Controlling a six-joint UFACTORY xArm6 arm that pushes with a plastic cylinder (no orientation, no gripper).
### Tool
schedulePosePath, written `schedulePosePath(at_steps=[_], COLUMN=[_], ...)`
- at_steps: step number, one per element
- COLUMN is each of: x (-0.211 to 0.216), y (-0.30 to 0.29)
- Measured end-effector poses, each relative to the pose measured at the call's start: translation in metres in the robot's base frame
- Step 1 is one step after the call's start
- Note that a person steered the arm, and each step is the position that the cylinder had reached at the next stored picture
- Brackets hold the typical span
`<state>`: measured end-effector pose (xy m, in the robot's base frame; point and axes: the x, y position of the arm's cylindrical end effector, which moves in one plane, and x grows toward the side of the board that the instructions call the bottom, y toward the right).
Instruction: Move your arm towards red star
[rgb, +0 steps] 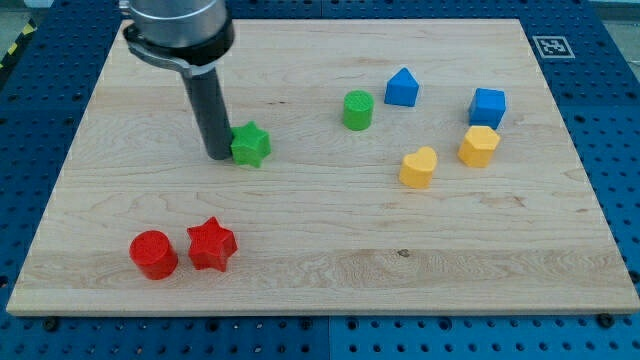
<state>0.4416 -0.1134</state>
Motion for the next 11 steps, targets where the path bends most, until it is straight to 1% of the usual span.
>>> schedulePosePath(at_steps=[2, 3, 4, 5, 6, 7, 8, 9, 11], x=[-0.005, -0.004, 0.036, 0.062, 0.123, 0.176, 0.177, 0.177, 0.177], y=[0.056, 0.069, 0.074, 0.115, 0.144, 0.140, 0.103, 0.053, -0.002])
